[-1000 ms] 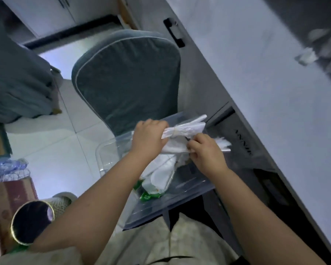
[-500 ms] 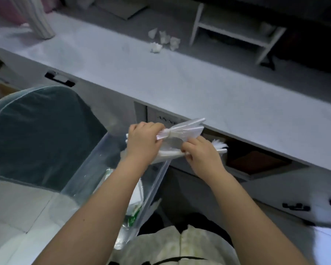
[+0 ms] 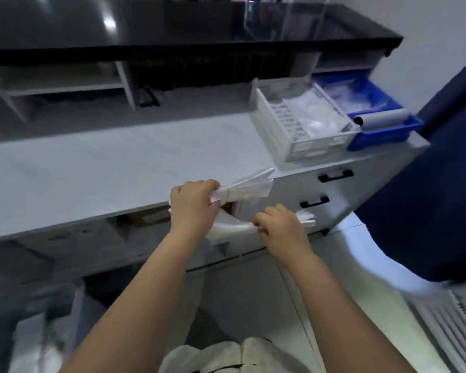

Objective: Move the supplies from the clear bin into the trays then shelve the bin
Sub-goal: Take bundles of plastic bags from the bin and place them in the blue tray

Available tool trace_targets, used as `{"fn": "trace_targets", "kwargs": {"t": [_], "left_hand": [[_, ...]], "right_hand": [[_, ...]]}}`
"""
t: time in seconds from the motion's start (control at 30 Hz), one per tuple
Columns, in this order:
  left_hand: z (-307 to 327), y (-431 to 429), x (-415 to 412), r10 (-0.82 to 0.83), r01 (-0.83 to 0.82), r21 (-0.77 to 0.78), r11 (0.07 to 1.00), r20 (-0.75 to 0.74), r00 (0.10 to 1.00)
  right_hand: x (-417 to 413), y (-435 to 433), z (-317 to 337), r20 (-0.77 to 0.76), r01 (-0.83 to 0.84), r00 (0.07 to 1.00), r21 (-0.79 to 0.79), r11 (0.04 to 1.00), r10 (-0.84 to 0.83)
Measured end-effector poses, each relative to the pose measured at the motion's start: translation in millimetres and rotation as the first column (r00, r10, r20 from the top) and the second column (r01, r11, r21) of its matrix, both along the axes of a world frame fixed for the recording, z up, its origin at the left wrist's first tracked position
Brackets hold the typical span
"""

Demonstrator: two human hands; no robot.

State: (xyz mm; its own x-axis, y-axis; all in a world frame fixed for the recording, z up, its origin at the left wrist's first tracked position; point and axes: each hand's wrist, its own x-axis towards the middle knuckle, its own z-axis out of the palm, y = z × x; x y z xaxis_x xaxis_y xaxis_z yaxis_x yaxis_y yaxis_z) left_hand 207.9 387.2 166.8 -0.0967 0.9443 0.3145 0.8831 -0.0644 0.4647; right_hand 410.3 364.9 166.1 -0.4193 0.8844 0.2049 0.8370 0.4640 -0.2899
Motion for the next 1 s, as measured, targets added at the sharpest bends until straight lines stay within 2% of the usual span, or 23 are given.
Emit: {"fn": "trace_targets", "kwargs": {"t": [0.17, 0.37, 0.57, 0.77, 1.0], "left_hand": [[16, 58, 123, -0.094, 0.091, 0.056, 0.994, 0.037, 0.995], [31, 116, 213, -0.145, 0.139, 0.081, 0.987, 0.073, 0.987], [55, 202, 249, -0.141, 0.131, 0.152, 0.980, 0.057, 0.988], [68, 317, 269, -0.161, 0.134, 0.200, 0.971, 0.125, 0.979], [84, 450, 293, -0.194, 0.165, 0.228, 0.960, 0.112, 0.975]], "right_hand": [[128, 33, 15, -0.018, 0.193, 0.981, 0.010, 0.981, -0.193], [215, 79, 23, -0.072, 0.242, 0.968, 0.014, 0.970, -0.240], [254, 155, 35, -0.128, 0.260, 0.959, 0.049, 0.964, -0.252], [281, 262, 56, -0.125, 0.286, 0.956, 0.182, 0.941, -0.266], [309, 384, 82, -0.111, 0.313, 0.950, 0.313, 0.897, -0.293]]}}
